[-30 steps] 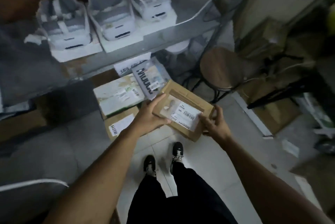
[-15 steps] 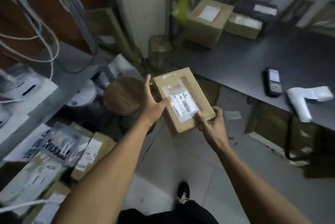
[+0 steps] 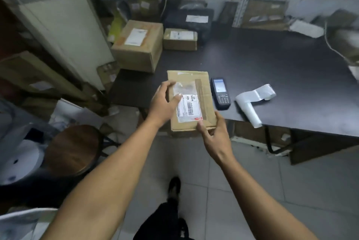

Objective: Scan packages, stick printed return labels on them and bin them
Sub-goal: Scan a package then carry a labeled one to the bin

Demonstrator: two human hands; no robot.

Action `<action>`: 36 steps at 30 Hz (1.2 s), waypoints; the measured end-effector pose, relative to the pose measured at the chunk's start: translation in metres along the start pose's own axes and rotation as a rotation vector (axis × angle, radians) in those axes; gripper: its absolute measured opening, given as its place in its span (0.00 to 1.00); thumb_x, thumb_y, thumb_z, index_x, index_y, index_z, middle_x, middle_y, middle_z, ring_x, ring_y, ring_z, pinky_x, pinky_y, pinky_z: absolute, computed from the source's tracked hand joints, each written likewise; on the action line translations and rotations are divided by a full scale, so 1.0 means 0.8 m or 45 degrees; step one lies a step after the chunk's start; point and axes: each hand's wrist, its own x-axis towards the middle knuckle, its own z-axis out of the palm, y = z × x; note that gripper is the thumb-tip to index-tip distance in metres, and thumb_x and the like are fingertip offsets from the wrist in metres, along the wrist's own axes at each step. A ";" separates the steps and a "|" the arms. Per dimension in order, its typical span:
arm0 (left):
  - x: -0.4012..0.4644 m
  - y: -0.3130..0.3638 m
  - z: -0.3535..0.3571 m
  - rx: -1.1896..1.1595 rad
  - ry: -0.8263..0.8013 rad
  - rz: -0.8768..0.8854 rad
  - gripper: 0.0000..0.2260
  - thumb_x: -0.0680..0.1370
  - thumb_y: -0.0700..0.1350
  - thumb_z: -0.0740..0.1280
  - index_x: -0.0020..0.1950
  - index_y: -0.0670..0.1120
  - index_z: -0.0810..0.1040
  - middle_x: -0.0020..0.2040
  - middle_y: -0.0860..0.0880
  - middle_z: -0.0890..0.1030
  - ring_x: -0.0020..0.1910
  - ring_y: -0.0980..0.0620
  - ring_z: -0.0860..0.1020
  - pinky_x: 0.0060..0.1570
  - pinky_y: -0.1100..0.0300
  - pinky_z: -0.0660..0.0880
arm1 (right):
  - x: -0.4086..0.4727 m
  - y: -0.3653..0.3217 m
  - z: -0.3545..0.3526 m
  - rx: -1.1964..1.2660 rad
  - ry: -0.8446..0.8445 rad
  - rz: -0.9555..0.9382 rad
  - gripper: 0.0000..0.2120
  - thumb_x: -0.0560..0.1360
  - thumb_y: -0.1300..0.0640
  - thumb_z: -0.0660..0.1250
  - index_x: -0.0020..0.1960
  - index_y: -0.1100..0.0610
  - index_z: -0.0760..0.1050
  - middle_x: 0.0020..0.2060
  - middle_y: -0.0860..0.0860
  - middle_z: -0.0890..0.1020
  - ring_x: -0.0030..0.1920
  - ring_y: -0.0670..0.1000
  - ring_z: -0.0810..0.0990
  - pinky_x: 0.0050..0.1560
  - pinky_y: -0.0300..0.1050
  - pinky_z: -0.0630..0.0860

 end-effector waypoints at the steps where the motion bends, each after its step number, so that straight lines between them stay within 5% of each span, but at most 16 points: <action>1: 0.016 0.001 0.006 0.002 -0.033 -0.037 0.18 0.77 0.42 0.69 0.66 0.53 0.73 0.61 0.52 0.77 0.58 0.51 0.76 0.59 0.59 0.73 | 0.013 -0.002 0.000 -0.062 0.001 0.008 0.37 0.71 0.32 0.65 0.75 0.41 0.56 0.67 0.47 0.74 0.64 0.49 0.75 0.64 0.53 0.74; 6: 0.096 -0.014 0.025 -0.099 -0.202 -0.175 0.25 0.69 0.44 0.66 0.59 0.71 0.71 0.73 0.46 0.70 0.67 0.46 0.74 0.65 0.48 0.73 | 0.091 -0.018 0.005 -0.325 -0.071 -0.001 0.39 0.73 0.32 0.64 0.77 0.35 0.47 0.69 0.50 0.72 0.63 0.55 0.76 0.63 0.54 0.73; 10: 0.156 -0.033 0.038 -0.134 -0.334 -0.238 0.27 0.73 0.37 0.68 0.66 0.61 0.69 0.71 0.46 0.69 0.59 0.48 0.78 0.49 0.60 0.80 | 0.162 -0.019 0.003 -0.488 -0.163 0.010 0.37 0.72 0.29 0.62 0.75 0.33 0.48 0.64 0.53 0.75 0.59 0.57 0.78 0.59 0.53 0.74; 14: 0.199 -0.049 0.052 -0.159 -0.384 -0.287 0.29 0.67 0.44 0.70 0.58 0.73 0.70 0.74 0.46 0.67 0.67 0.47 0.75 0.65 0.48 0.74 | 0.220 -0.018 -0.002 -0.611 -0.306 0.024 0.39 0.73 0.30 0.62 0.76 0.35 0.47 0.62 0.56 0.75 0.59 0.58 0.78 0.59 0.53 0.74; 18: 0.218 -0.062 0.066 -0.166 -0.406 -0.336 0.29 0.67 0.43 0.67 0.64 0.63 0.70 0.68 0.53 0.69 0.62 0.49 0.76 0.62 0.46 0.76 | 0.246 -0.019 0.000 -0.666 -0.388 0.077 0.39 0.72 0.30 0.63 0.76 0.35 0.48 0.58 0.56 0.75 0.57 0.59 0.78 0.58 0.51 0.74; 24: 0.229 -0.077 0.076 -0.107 -0.398 -0.317 0.29 0.67 0.44 0.66 0.67 0.62 0.68 0.67 0.56 0.69 0.63 0.51 0.75 0.63 0.45 0.75 | 0.264 -0.019 0.000 -0.699 -0.423 0.091 0.39 0.71 0.29 0.63 0.75 0.35 0.48 0.57 0.55 0.72 0.56 0.62 0.78 0.57 0.53 0.75; 26: 0.228 -0.071 0.077 -0.042 -0.389 -0.322 0.29 0.69 0.44 0.67 0.68 0.62 0.67 0.73 0.52 0.65 0.67 0.50 0.72 0.67 0.48 0.73 | 0.262 -0.017 -0.002 -0.730 -0.441 0.077 0.38 0.72 0.29 0.61 0.75 0.34 0.47 0.55 0.53 0.70 0.56 0.62 0.79 0.55 0.53 0.75; 30: 0.228 -0.059 0.075 0.263 -0.330 -0.275 0.27 0.77 0.46 0.71 0.73 0.60 0.67 0.81 0.51 0.45 0.79 0.51 0.51 0.75 0.55 0.55 | 0.262 -0.013 -0.017 -0.703 -0.466 0.016 0.34 0.75 0.29 0.56 0.75 0.33 0.47 0.56 0.51 0.70 0.57 0.59 0.78 0.54 0.52 0.74; 33: 0.230 -0.031 0.090 0.532 -0.247 -0.037 0.24 0.78 0.52 0.69 0.73 0.59 0.68 0.81 0.52 0.51 0.79 0.53 0.45 0.73 0.48 0.54 | 0.272 -0.007 -0.046 -0.624 -0.320 0.009 0.31 0.77 0.32 0.55 0.76 0.37 0.52 0.65 0.52 0.71 0.60 0.58 0.77 0.56 0.53 0.74; 36: 0.236 0.009 0.131 0.704 -0.268 0.227 0.21 0.78 0.53 0.67 0.70 0.53 0.73 0.74 0.49 0.68 0.77 0.48 0.56 0.75 0.49 0.56 | 0.285 0.007 -0.085 -0.558 -0.128 0.014 0.27 0.79 0.38 0.58 0.75 0.44 0.60 0.62 0.52 0.74 0.58 0.55 0.77 0.56 0.52 0.74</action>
